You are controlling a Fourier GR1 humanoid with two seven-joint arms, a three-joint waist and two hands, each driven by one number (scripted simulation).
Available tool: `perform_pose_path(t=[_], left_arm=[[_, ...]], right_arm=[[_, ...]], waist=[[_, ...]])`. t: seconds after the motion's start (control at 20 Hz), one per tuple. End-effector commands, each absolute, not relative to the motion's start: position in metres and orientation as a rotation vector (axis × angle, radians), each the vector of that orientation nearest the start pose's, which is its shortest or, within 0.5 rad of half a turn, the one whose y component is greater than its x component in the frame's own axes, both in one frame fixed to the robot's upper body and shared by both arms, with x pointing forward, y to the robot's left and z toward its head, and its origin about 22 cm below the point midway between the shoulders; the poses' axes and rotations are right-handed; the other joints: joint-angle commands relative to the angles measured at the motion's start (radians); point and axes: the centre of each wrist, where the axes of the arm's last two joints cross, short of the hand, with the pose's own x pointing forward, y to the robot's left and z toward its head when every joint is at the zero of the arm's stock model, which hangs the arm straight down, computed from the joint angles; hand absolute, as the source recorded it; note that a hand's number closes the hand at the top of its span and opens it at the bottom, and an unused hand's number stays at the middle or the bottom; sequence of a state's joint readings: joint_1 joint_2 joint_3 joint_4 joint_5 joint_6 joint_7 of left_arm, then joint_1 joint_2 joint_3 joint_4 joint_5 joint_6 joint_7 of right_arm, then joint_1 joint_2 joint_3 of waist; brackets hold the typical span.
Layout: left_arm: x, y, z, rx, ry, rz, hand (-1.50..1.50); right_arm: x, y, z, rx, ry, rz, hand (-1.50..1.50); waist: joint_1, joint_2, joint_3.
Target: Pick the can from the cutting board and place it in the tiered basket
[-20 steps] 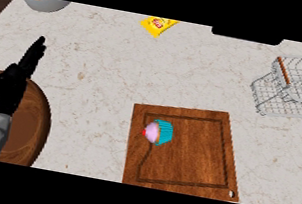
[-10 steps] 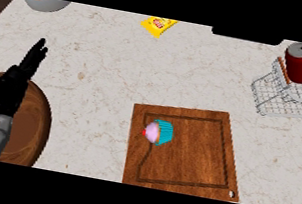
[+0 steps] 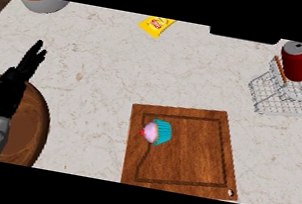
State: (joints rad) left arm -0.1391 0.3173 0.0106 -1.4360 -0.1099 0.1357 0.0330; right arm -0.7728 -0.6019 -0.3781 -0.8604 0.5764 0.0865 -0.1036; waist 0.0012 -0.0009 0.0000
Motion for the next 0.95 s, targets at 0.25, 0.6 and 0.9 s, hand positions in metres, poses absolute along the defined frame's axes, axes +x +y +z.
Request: perform_pose_path(t=[0.25,0.6,0.9], left_arm=[[0.28,0.287,0.039,0.429,-1.534,-0.227,0.0],[0.271,0.301,0.033,0.445,-1.527,-0.223,0.0],[0.268,0.299,0.028,0.429,-1.547,-0.224,0.0]], right_arm=[[0.346,-0.478,0.232,-0.915,-1.481,0.239,-1.5],[0.268,-0.571,0.224,-0.803,-1.471,0.176,-1.5],[0.211,-0.619,0.215,-0.754,-1.533,0.126,-1.5]], waist=[[-0.006,-0.002,0.0],[-0.005,0.0,0.002],[0.005,0.004,0.003]])
